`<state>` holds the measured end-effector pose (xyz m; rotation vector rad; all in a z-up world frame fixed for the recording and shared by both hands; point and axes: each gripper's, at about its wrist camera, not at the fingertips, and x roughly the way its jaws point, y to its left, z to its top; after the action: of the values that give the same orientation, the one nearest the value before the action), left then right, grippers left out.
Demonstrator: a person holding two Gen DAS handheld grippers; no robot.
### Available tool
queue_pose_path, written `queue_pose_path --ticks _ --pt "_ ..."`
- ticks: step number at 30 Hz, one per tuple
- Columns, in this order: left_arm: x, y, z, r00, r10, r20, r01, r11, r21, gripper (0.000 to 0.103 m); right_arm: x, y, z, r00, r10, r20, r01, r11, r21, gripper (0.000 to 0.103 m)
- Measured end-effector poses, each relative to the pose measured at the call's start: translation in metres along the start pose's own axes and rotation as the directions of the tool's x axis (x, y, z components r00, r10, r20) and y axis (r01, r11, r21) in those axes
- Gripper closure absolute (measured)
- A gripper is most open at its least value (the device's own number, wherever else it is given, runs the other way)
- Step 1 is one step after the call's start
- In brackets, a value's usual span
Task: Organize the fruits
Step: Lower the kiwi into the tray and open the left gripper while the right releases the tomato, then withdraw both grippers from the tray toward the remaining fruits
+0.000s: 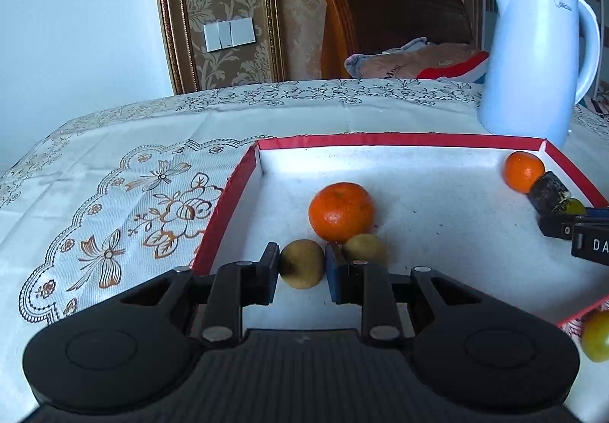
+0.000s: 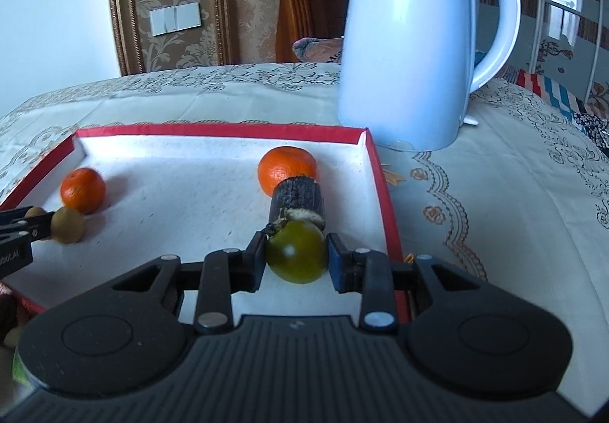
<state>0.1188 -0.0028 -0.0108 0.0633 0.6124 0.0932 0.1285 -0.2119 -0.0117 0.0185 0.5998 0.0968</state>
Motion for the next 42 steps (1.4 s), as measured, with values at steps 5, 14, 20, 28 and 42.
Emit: queue_pose_path --ticks 5,14,20,28,42 --pt "0.009 0.002 0.002 1.0 0.016 -0.007 -0.016 1.0 -0.021 0.076 0.008 -0.002 0.005 1.0 -0.018 0.0 0.018 1.0 0.006 0.072" --pt "0.008 0.008 0.0 1.0 0.028 -0.005 -0.028 0.998 -0.06 0.064 0.003 -0.001 0.004 1.0 -0.017 0.012 0.017 1.0 0.003 0.057" --pt "0.008 0.009 -0.001 1.0 0.026 -0.003 -0.027 0.998 -0.061 0.056 0.001 -0.001 0.003 1.0 -0.005 0.014 0.005 1.0 0.004 0.049" --pt "0.007 0.004 -0.003 1.0 -0.013 -0.002 0.013 0.999 -0.038 0.036 -0.008 0.001 -0.001 0.999 0.003 0.037 -0.003 1.0 0.002 0.034" --pt "-0.003 0.006 -0.009 1.0 -0.023 0.007 0.023 0.999 -0.036 0.033 -0.026 -0.002 -0.012 0.996 0.015 0.091 -0.017 1.0 0.02 0.018"
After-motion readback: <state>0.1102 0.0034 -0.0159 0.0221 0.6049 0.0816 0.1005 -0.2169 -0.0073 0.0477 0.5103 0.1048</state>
